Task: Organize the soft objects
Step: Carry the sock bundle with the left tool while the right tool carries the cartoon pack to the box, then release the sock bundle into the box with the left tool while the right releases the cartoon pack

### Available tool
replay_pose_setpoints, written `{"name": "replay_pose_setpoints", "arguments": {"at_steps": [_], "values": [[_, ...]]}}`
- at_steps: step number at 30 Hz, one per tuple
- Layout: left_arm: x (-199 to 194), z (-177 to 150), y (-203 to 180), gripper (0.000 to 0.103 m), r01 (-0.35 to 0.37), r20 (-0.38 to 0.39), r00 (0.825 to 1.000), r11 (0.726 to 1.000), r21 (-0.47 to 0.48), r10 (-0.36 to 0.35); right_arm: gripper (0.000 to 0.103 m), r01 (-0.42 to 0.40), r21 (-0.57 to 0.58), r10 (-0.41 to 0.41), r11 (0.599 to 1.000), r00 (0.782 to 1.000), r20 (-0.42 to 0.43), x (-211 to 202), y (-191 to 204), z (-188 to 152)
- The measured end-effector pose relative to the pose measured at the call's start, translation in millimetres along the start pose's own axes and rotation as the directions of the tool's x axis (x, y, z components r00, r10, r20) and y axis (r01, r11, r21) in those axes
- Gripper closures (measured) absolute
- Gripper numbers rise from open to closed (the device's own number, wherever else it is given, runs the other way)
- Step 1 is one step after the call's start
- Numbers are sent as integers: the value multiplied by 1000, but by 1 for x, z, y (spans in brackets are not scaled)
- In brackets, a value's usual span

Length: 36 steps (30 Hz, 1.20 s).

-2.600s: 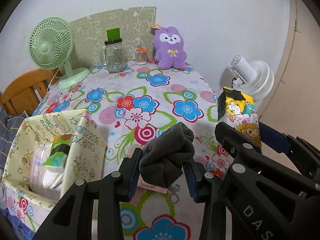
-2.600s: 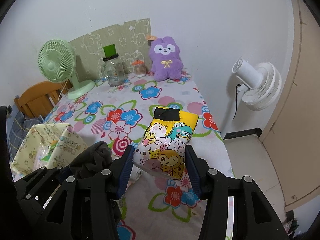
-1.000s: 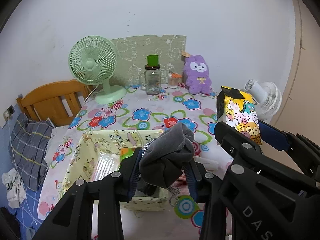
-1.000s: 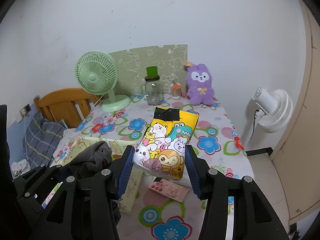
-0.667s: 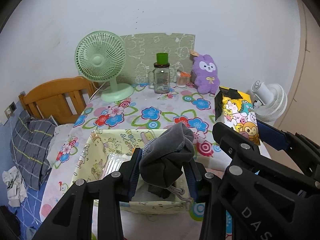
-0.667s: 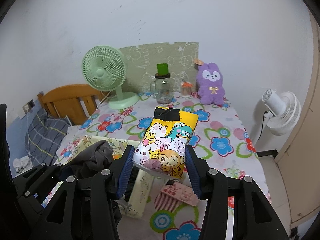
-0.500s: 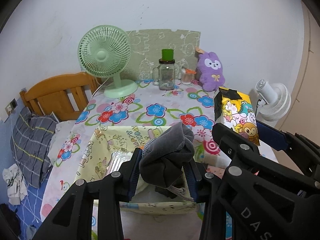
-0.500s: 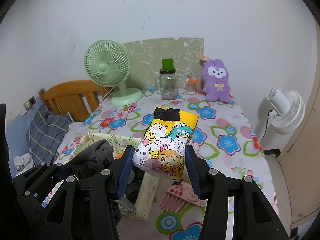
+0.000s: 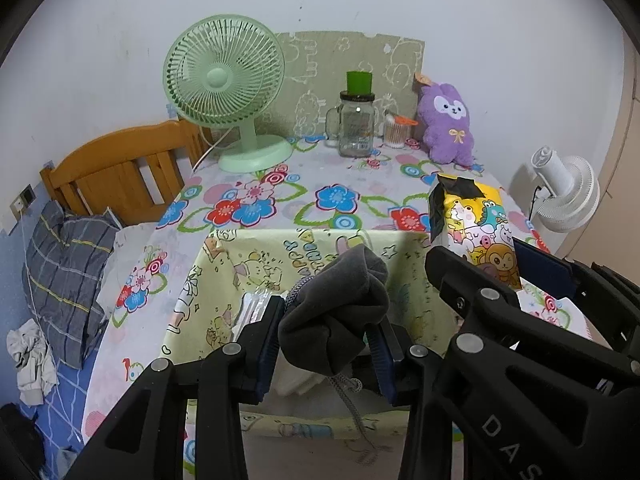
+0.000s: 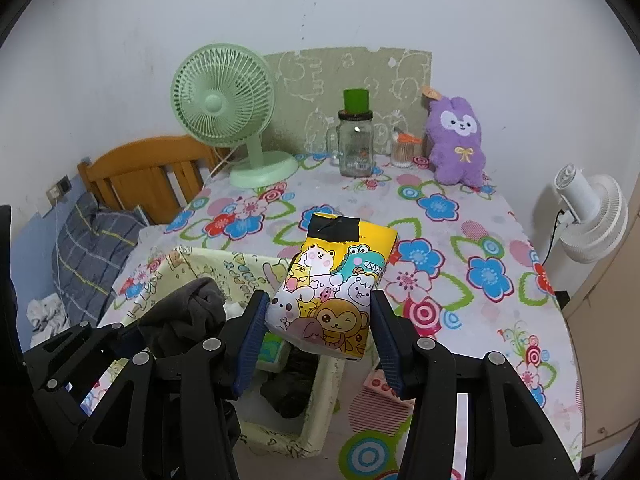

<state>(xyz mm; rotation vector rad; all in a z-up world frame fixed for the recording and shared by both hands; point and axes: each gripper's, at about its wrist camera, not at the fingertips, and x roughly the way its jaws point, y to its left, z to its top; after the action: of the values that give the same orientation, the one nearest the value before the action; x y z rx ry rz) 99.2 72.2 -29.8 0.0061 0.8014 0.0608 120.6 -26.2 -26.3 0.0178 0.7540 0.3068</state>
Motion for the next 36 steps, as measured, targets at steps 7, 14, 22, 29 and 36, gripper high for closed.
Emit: {"name": "replay_pose_setpoints", "arguments": {"at_steps": [7, 14, 22, 29, 36], "values": [[19, -5, 15, 60, -15, -46, 999, 1000, -11, 14, 49, -7, -26, 6, 1000, 999, -39, 25, 12, -2], [33, -9, 31, 54, -11, -84, 996, 1000, -28, 8, 49, -33, -53, 29, 998, 996, -80, 45, 28, -4], [38, -12, 41, 28, -8, -85, 996, 999, -49, 4, 47, -71, -57, 64, 996, 991, -117, 59, 38, -4], [37, -14, 39, 20, 6, -85, 996, 999, -46, -10, 42, -84, -46, 77, 995, 987, -140, 59, 37, -8], [30, -17, 33, 13, 14, -71, 997, 999, -39, -17, 35, -75, -52, 68, 996, 988, -135, 49, 32, -13]]}}
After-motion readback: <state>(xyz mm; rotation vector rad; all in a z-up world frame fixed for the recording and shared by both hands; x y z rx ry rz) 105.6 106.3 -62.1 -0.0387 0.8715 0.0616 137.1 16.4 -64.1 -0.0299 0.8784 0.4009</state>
